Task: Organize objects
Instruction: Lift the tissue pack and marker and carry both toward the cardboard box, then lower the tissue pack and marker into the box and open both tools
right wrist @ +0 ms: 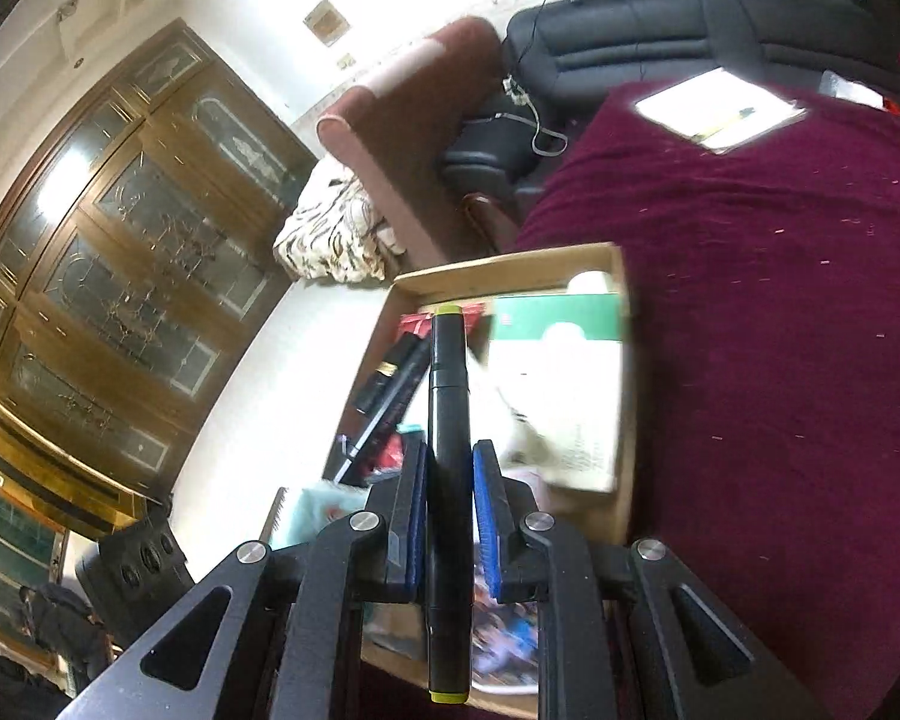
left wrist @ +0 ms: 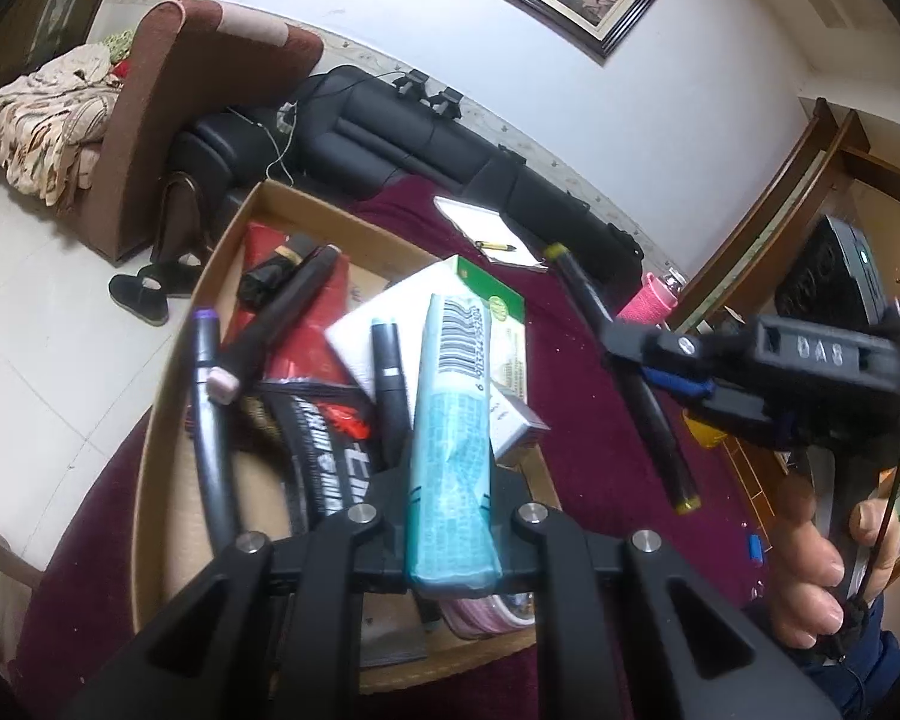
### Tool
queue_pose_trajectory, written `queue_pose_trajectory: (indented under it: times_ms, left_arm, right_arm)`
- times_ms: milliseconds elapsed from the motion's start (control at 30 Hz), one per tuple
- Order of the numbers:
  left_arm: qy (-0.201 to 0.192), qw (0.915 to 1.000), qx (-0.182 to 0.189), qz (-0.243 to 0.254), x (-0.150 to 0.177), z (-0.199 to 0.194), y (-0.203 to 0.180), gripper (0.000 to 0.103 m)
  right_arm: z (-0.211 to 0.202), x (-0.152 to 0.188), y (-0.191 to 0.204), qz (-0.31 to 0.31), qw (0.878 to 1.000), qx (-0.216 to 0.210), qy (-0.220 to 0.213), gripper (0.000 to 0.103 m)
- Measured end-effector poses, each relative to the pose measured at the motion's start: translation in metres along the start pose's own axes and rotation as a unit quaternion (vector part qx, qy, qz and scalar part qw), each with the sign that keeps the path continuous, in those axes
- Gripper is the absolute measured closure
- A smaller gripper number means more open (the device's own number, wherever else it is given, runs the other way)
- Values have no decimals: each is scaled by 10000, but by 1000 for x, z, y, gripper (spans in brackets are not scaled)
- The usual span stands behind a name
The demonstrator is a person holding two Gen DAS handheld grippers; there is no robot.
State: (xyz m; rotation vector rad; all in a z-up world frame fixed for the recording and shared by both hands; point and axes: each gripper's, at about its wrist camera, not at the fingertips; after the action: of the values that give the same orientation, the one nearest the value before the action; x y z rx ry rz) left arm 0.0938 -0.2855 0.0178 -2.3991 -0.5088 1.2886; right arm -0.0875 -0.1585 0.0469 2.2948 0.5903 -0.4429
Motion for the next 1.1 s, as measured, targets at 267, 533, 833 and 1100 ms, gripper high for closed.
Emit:
queue_pose_trajectory:
  times_ms: [267,533,833,1100]
  left_arm:
    - [85,9998,33,-158,2,6,11,90]
    - [155,9998,-27,-75,4,14,8,90]
    - [166,9996,-224,83,6,16,1,90]
    - [166,9988,-375,273,7,21,-3,90]
  right_arm:
    - [43,-15,21,-90,9996,281,32,86]
    - [68,-23,17,-202,9986,496,-24,86]
    - [92,-35,25,-440,9967,660,148,86]
    - [94,-31,34,-791,9937,780,143,86]
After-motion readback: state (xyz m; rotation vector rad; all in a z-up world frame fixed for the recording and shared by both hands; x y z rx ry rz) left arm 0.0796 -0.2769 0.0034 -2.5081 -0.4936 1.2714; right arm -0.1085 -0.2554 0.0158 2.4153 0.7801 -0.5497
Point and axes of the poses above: each gripper's, at about its wrist camera, not at the fingertips, and z roughly the way its jaws point, y to its left, x to its underside, and after that the axes turned 5 degrees about z, right-handed
